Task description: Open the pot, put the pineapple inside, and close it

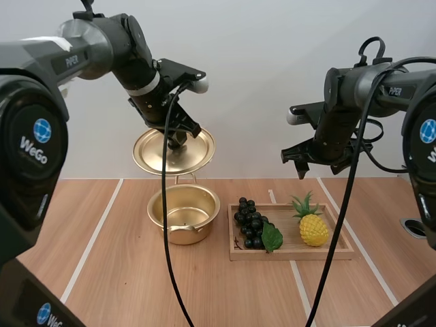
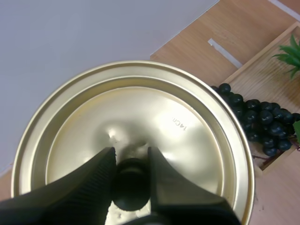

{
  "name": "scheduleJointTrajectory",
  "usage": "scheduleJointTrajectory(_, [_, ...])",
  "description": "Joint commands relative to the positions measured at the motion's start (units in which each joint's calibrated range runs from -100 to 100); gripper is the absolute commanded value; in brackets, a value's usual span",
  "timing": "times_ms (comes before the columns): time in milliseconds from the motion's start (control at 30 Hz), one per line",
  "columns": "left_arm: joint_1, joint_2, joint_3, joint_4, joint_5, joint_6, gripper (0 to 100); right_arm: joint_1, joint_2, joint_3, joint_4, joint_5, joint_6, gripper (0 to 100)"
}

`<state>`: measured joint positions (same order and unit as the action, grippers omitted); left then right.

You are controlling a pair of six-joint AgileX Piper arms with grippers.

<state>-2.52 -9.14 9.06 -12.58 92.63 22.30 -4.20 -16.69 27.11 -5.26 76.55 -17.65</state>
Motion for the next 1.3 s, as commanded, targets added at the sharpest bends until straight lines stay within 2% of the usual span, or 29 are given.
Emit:
scheduleJointTrajectory(0, [-0.1, -1.98, -0.74, 1.77, -0.13, -0.22, 0, -0.17, -0.47, 3.05, -0.09, -1.0, 0.84, 100])
scheduleJointTrajectory(233, [-0.1, -4.45, -0.74, 2.17, -0.24, -0.22, 0, -0.17, -0.47, 13.47, -0.88, -10.35, 0.84, 100])
scheduleJointTrajectory(433, [-0.1, -4.41, -0.74, 2.17, 0.74, -0.22, 0, -0.17, -0.47, 16.15, -0.98, -11.08, 0.84, 100])
scheduleJointTrajectory(633, [-0.1, -4.41, -0.74, 2.17, 1.96, -0.22, 0, -0.17, -0.47, 19.59, -0.98, -17.67, 0.84, 100])
scheduleJointTrajectory(1267, [-0.1, -4.41, -0.74, 2.17, 2.12, -0.32, 0, -0.17, 7.1, 20.45, -2.5, -19.38, 0.84, 100])
